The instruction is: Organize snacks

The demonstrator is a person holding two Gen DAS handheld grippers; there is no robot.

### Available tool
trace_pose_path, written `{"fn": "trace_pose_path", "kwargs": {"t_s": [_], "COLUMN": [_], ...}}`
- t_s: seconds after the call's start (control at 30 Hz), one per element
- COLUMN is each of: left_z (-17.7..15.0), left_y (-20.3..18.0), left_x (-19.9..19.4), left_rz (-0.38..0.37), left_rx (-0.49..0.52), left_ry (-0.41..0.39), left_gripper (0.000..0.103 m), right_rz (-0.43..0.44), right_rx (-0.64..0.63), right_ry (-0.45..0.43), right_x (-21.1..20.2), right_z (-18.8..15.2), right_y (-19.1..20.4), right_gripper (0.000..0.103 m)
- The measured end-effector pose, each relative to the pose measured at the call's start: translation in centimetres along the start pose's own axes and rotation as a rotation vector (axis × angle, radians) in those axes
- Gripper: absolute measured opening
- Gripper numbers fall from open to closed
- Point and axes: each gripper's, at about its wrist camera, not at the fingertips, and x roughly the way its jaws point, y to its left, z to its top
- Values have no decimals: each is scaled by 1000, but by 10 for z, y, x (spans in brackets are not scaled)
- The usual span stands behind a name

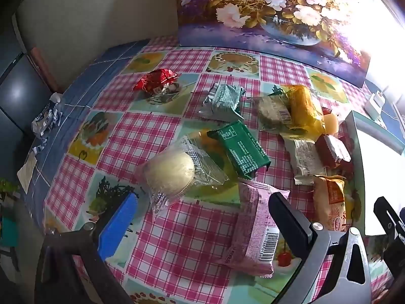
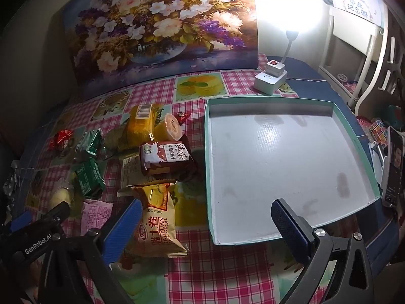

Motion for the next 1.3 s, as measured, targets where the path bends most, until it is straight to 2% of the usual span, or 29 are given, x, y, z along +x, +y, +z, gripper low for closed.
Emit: {"fn": "trace_pose_path", "kwargs": {"t_s": [1.3], "left_z": [-6], "left_y": [1], "left_x": [5], "left_rz": [-10], "left_rx": [-8], "left_ry": [-1], "left_gripper": [103], "right_rz": [-1], "right_rx": [-5], "right_ry": [3], "right_x": [0], "right_z": [0], "right_y": [1], "right_gripper": [103]}}
